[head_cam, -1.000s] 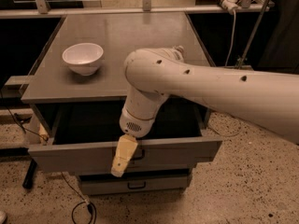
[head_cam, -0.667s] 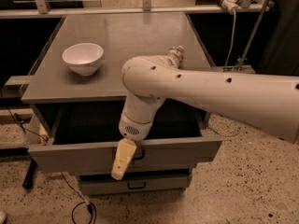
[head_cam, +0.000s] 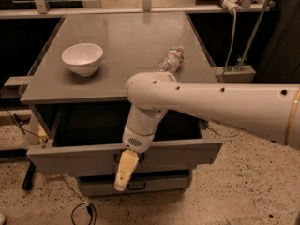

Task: Open top drawer

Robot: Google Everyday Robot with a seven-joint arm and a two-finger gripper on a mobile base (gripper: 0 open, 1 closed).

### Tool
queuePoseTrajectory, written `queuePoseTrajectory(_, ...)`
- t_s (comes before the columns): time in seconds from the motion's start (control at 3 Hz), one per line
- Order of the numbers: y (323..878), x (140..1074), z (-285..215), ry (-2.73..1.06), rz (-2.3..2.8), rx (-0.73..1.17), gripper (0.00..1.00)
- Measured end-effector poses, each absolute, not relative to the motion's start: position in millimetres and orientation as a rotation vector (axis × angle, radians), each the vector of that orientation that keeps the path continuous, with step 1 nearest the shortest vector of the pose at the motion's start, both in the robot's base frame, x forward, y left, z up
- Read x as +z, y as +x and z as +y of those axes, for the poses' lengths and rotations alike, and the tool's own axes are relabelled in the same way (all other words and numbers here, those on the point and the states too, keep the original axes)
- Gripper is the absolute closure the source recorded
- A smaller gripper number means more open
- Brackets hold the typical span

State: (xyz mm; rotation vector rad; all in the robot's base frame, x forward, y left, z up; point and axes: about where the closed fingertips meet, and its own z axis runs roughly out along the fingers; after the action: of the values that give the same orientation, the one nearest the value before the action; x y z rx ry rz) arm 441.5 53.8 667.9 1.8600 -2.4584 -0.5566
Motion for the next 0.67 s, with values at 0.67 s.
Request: queuePoseTrajectory(0.67, 433.5, 670.6, 51.5, 1.849, -2.460, -0.568, 0.00)
